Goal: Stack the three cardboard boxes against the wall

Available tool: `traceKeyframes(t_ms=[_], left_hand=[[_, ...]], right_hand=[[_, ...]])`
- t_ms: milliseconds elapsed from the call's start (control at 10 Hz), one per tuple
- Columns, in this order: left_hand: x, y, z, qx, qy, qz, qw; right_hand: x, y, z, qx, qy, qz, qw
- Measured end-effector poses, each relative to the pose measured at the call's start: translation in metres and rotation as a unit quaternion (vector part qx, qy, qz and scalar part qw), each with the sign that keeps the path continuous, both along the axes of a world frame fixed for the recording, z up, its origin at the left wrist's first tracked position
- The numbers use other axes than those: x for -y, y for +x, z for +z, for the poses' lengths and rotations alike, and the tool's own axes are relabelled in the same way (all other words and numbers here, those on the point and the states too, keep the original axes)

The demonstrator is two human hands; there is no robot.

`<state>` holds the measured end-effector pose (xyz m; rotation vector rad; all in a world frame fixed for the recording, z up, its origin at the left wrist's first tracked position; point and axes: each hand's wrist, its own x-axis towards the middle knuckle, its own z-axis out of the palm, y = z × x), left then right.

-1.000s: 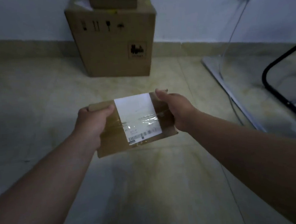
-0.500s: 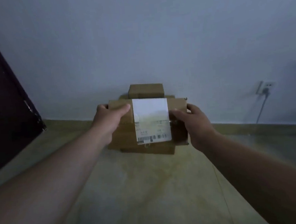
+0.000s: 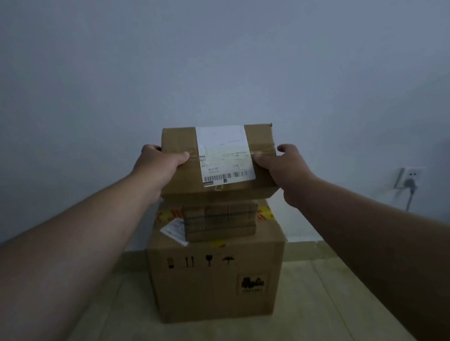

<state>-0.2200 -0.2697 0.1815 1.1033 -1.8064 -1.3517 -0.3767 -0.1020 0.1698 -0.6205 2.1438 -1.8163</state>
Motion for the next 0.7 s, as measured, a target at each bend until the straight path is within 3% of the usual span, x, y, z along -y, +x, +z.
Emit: traceKeyframes(t_ms=[100, 200, 300, 400, 600, 700], left_hand=[[0.030, -0.027, -0.010, 0.011, -0.017, 0.033, 0.999], [0.045, -0.044, -0.033, 0.008, -0.012, 0.016, 1.000], [0.048, -0.049, -0.056, -0.002, -0.034, -0.019, 0.999], [0.056, -0.051, -0.065, -0.038, -0.035, -0.026, 0.998], [0.047, -0.052, -0.060, -0.031, -0.078, -0.003, 0.997], [0.034, -0.046, -0.050, -0.042, -0.091, 0.031, 0.995]], right_hand=[[0.024, -0.011, -0.010, -0.048, 0.025, -0.007, 0.999], [0.030, -0.015, -0.043, -0.115, 0.075, 0.059, 0.989], [0.030, -0.022, -0.071, -0.154, 0.097, 0.049, 0.982], [0.038, -0.029, -0.075, -0.169, 0.085, 0.030, 0.982], [0.038, -0.034, -0.074, -0.205, 0.120, 0.019, 0.971], [0.035, -0.030, -0.068, -0.205, 0.087, -0.020, 0.975]])
